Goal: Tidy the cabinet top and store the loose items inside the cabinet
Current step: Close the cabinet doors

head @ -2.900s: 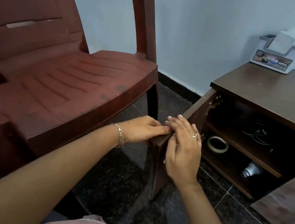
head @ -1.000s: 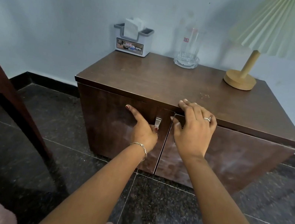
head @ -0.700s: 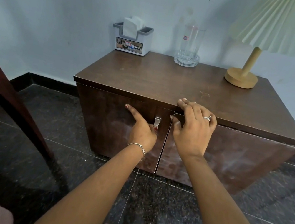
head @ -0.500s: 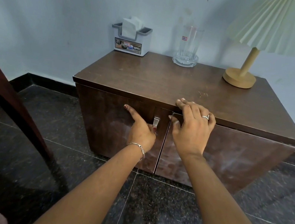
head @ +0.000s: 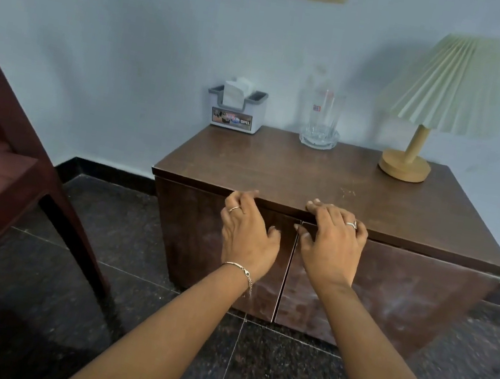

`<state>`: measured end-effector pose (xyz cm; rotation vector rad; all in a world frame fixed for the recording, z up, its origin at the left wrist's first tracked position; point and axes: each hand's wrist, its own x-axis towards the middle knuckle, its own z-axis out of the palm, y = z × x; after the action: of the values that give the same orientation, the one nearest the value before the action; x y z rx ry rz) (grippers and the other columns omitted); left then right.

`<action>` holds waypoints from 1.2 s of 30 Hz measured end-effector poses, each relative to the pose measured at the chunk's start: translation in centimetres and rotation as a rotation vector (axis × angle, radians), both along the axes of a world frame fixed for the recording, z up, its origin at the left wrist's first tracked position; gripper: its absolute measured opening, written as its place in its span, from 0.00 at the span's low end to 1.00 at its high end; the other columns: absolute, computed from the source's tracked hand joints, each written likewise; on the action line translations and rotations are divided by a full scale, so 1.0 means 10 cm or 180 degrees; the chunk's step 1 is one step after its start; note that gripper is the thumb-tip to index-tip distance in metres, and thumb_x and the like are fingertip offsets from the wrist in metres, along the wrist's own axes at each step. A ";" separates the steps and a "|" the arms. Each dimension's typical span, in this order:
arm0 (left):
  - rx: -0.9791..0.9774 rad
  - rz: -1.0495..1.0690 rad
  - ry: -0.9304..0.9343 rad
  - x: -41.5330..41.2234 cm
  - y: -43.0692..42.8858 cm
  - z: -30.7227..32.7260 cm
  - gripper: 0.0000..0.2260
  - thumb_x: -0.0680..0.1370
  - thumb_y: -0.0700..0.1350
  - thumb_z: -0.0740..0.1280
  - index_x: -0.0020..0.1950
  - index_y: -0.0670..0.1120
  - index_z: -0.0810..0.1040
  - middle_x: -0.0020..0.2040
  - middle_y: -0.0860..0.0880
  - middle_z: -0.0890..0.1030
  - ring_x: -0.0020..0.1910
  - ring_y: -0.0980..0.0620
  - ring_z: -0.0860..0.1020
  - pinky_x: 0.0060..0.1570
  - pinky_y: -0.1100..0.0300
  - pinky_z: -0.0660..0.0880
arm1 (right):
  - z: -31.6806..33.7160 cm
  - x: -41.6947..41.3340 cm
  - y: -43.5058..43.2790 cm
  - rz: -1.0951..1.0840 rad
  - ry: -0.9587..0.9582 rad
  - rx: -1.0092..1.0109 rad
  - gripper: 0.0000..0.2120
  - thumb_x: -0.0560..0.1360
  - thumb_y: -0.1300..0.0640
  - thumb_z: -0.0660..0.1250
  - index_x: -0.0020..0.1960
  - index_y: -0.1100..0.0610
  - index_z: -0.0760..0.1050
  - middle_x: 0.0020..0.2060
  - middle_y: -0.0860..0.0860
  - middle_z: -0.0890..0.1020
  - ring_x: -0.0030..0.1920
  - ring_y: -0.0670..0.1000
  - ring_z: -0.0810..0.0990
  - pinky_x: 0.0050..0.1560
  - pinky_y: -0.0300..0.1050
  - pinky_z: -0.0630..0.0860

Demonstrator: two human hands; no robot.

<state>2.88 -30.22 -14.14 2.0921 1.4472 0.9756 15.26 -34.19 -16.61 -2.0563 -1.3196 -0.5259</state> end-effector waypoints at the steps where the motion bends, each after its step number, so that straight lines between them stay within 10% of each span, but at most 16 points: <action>1: 0.0033 -0.0023 0.0059 -0.04 0.04 0.04 0.26 0.73 0.45 0.68 0.69 0.47 0.62 0.68 0.47 0.61 0.66 0.46 0.63 0.63 0.54 0.66 | 0.01 0.00 -0.01 -0.0020 -0.0037 -0.0011 0.17 0.70 0.52 0.73 0.58 0.52 0.78 0.53 0.47 0.82 0.59 0.53 0.76 0.62 0.55 0.65; 8: -0.0328 0.0101 -0.0226 -0.17 0.48 0.43 0.21 0.75 0.43 0.67 0.66 0.48 0.68 0.68 0.46 0.66 0.69 0.46 0.63 0.66 0.55 0.64 | 0.37 0.06 0.18 -0.0253 -0.0184 -0.0174 0.10 0.75 0.50 0.64 0.37 0.53 0.75 0.37 0.49 0.80 0.43 0.55 0.79 0.50 0.51 0.69; 18: -0.0683 -0.0015 -0.0477 -0.51 1.36 0.83 0.19 0.74 0.44 0.68 0.65 0.47 0.70 0.65 0.47 0.74 0.65 0.48 0.71 0.65 0.54 0.68 | 0.83 -0.21 0.94 0.0621 0.0946 -0.0954 0.24 0.77 0.51 0.62 0.71 0.55 0.65 0.68 0.53 0.70 0.68 0.55 0.70 0.66 0.48 0.68; 36: -0.1249 -0.0942 -0.0659 -0.53 2.95 1.57 0.28 0.77 0.35 0.61 0.76 0.41 0.57 0.73 0.43 0.66 0.60 0.49 0.70 0.53 0.62 0.64 | 1.46 -0.40 2.19 0.0316 0.2038 -0.1210 0.26 0.76 0.56 0.64 0.71 0.65 0.62 0.70 0.60 0.68 0.70 0.57 0.67 0.64 0.44 0.65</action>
<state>-2.46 -0.72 1.53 1.7922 1.0838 0.7017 11.30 -12.26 -2.00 -2.1682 -1.1653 0.4391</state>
